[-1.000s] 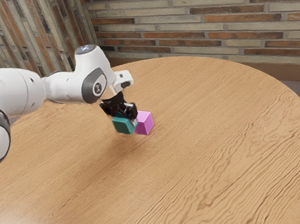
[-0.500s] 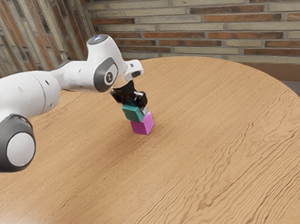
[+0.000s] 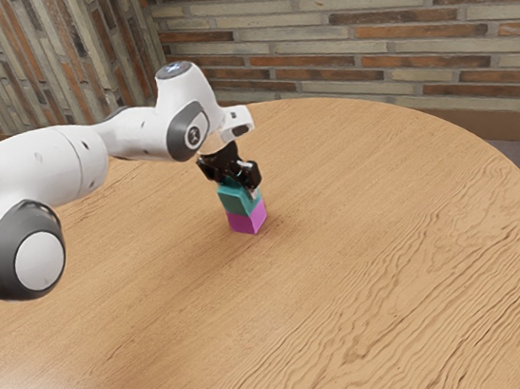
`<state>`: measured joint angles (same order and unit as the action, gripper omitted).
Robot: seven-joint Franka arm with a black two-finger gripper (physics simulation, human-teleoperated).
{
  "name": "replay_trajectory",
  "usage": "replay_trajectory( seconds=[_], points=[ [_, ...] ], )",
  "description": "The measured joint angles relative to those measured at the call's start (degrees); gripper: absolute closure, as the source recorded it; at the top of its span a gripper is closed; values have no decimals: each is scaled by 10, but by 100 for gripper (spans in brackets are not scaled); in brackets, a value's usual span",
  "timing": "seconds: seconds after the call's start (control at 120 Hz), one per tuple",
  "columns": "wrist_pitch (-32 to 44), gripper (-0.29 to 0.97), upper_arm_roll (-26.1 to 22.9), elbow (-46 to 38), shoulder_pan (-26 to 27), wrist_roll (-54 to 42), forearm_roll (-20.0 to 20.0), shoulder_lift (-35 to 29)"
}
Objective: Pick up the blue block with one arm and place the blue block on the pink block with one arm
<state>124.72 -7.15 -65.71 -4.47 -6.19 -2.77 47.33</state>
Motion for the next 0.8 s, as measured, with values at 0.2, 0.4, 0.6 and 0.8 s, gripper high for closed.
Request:
replay_trajectory(
  seconds=[0.2,0.4,0.6,0.8],
  points=[
    [-1,12,2,-6,-2,-5,14,-5],
    [-1,5,5,-13,-2,-10,18,-24],
    [-2,2,6,-28,5,-13,18,-72],
    [-51,1,38,-237,7,-3,14,-407]
  ],
)
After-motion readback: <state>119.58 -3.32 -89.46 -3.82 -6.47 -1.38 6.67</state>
